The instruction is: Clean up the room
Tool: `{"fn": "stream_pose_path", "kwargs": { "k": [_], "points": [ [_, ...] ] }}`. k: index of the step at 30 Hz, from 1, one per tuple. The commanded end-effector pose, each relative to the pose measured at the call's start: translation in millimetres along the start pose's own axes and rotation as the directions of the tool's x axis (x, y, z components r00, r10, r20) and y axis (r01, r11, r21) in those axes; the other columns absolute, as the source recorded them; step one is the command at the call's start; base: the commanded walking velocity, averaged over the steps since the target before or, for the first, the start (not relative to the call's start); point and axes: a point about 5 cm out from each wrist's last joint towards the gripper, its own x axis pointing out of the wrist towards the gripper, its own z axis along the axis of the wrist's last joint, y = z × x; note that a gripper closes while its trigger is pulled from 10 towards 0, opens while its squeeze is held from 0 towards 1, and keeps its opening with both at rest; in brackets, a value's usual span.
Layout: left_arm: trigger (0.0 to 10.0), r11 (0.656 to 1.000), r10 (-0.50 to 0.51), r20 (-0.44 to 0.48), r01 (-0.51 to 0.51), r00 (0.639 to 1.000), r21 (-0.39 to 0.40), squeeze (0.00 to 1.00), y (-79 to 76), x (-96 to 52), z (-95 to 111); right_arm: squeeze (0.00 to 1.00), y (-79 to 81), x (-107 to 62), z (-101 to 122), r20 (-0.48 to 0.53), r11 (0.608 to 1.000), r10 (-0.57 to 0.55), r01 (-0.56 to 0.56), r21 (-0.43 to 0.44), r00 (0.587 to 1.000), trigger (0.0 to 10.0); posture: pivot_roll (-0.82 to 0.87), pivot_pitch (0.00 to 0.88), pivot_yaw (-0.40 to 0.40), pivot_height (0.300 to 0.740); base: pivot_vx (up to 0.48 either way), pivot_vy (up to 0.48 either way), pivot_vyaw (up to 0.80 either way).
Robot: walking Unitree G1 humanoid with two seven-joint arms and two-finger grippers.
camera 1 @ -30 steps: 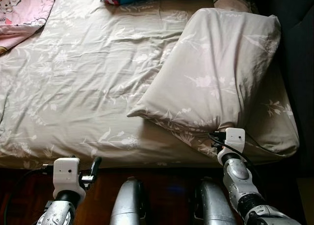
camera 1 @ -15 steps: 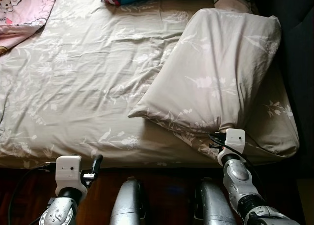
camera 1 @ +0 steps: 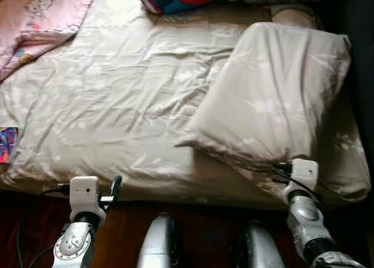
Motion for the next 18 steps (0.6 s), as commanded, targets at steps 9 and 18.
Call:
{"fn": "stream_pose_path", "kwargs": {
  "k": [9,18],
  "points": [
    [10.0,1.000,0.009,-0.004,-0.009,1.000,0.022,0.00,4.9,8.4,-6,0.00,-113.7,-8.0,15,0.063,0.878,-0.477,0.478,0.012,0.876,0.0,-0.05,0.156,0.092,0.647,0.000,0.000,0.00],
    [10.0,0.999,0.002,-0.005,-0.002,1.000,0.032,0.00,7.6,5.8,-9,0.00,-139.7,-13.0,19,0.071,0.826,-0.561,0.564,-0.025,0.825,0.0,-0.04,0.168,0.103,0.647,0.000,0.000,0.00]
  ]
}}
